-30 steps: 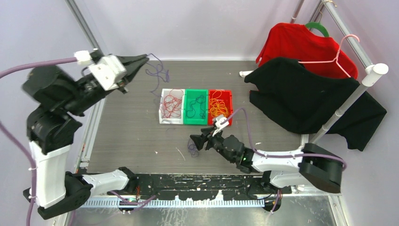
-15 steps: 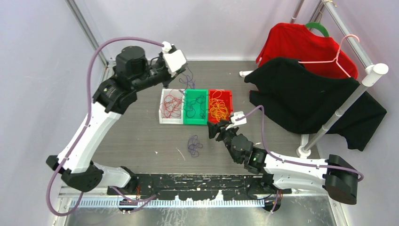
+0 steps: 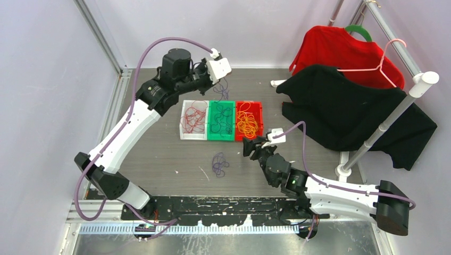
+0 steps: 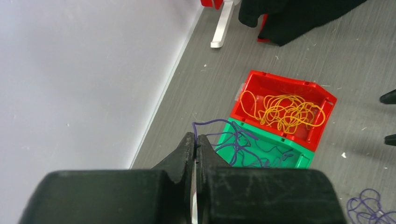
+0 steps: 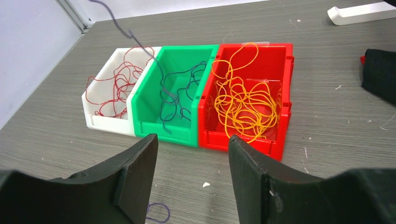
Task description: Untangle the cables
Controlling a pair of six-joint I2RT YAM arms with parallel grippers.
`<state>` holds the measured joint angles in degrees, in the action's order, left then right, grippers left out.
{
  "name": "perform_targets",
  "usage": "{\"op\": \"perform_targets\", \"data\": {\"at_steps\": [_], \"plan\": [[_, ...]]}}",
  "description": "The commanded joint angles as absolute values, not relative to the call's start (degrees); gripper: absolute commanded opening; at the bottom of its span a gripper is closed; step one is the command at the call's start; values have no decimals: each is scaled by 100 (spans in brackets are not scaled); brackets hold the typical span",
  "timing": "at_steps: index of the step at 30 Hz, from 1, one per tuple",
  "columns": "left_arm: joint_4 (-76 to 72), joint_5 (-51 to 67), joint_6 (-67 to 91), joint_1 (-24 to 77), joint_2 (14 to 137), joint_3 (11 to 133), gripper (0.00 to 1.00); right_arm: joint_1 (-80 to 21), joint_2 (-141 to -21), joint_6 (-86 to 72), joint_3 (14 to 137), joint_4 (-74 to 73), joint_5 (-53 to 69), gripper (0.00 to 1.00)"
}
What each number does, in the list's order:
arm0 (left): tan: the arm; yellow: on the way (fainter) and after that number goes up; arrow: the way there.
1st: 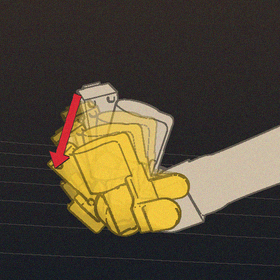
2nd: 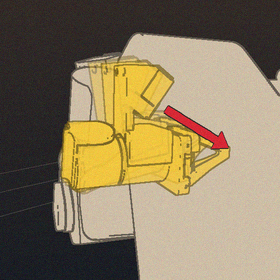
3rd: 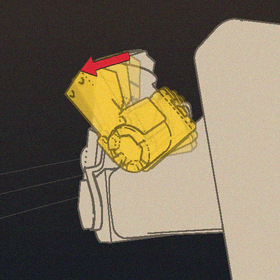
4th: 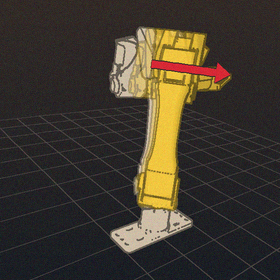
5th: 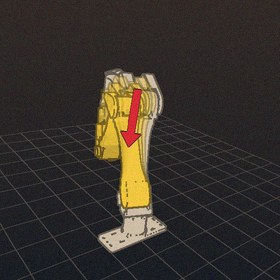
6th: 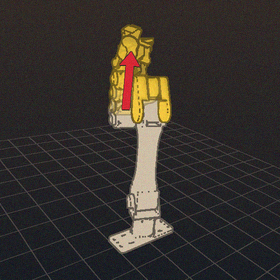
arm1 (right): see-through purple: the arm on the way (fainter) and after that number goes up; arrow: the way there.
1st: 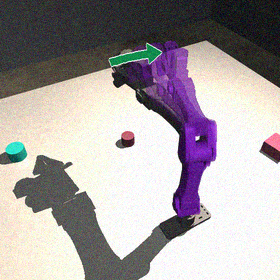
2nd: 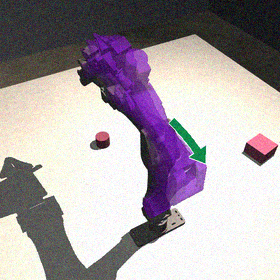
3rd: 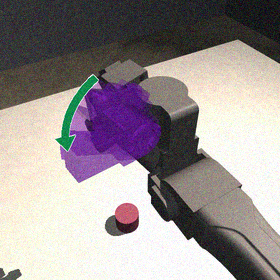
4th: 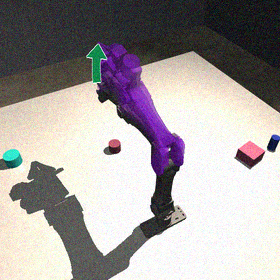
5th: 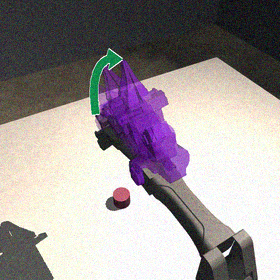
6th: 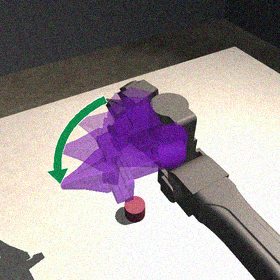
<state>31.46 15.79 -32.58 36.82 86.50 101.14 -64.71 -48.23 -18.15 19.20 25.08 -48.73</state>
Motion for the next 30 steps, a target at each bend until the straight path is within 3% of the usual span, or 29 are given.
{"op": "perform_targets", "data": {"at_steps": [1, 11, 21, 30], "plan": [[2711, 1493, -3529, 3709, 8688, 10586, 0, -6478, -4604, -1843, 1869, 2502, -5078, 62], [2945, 1291, -3897, 3709, 9324, 11233, 0, -6478, -4566, -1939, 1837, 2406, -5097, 61], [2976, 1450, -3587, 3741, 9175, 9938, 0, -6464, -4376, -1878, 1819, 2303, -5206, 60], [3292, 1050, -3748, 3743, 9671, 9767, 0, -6458, -4423, -1911, 1784, 2373, -5276, 60]]}}
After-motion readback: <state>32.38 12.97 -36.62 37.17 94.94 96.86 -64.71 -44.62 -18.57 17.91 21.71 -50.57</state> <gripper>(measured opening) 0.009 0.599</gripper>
